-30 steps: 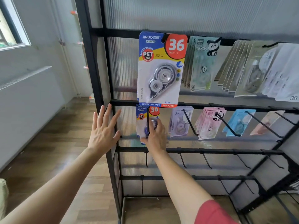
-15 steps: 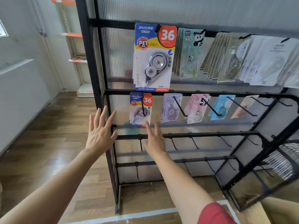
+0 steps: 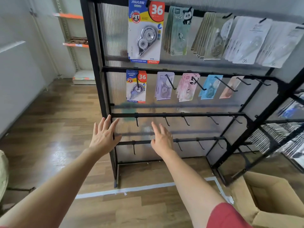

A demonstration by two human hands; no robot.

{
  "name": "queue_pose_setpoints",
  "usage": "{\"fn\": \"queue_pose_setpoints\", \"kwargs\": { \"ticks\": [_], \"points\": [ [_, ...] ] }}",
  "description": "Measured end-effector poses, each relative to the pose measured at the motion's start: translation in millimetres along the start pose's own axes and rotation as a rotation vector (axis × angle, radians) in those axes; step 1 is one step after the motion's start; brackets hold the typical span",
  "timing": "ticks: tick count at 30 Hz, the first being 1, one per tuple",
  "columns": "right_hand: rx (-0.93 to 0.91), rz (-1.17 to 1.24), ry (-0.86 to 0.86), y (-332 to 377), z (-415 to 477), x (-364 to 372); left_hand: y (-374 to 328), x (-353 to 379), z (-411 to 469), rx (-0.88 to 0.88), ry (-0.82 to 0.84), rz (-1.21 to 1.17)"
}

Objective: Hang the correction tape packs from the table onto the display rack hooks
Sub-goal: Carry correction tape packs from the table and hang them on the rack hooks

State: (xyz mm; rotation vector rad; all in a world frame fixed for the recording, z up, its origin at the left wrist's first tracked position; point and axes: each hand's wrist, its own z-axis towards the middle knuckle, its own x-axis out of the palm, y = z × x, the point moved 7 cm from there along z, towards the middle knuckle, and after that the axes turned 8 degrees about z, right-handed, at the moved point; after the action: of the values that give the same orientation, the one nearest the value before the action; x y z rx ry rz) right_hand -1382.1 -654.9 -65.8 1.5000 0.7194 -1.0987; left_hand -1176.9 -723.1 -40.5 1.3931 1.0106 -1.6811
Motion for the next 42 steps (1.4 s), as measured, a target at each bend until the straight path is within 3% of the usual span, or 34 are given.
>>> {"fn": "queue_pose_setpoints", "kwargs": {
  "ticks": [10,18,29,35,42],
  "points": [
    [-0.025,-0.091,0.030,-35.7,-93.2,-8.3,-49.9,11.8,-109.3,-0.058,0.052,0.122],
    [-0.199,-0.190,0.298,-28.5,-200.7,34.4,-63.7,39.5,-271.7,-0.327,0.162,0.103],
    [-0.641,-0.226,0.513,143.8,-340.9,108.5,29.6,3.8,-510.7,-0.843,0.129,0.118],
    [-0.848,-0.300,0.578,251.2,-448.8,155.7,78.4,-23.7,-665.4,-1.061,0.121,0.096],
    [-1.088,-0.221,0.615,382.8,-578.0,200.7,142.6,-59.8,-833.2,-1.323,0.049,0.128]
  ]
}}
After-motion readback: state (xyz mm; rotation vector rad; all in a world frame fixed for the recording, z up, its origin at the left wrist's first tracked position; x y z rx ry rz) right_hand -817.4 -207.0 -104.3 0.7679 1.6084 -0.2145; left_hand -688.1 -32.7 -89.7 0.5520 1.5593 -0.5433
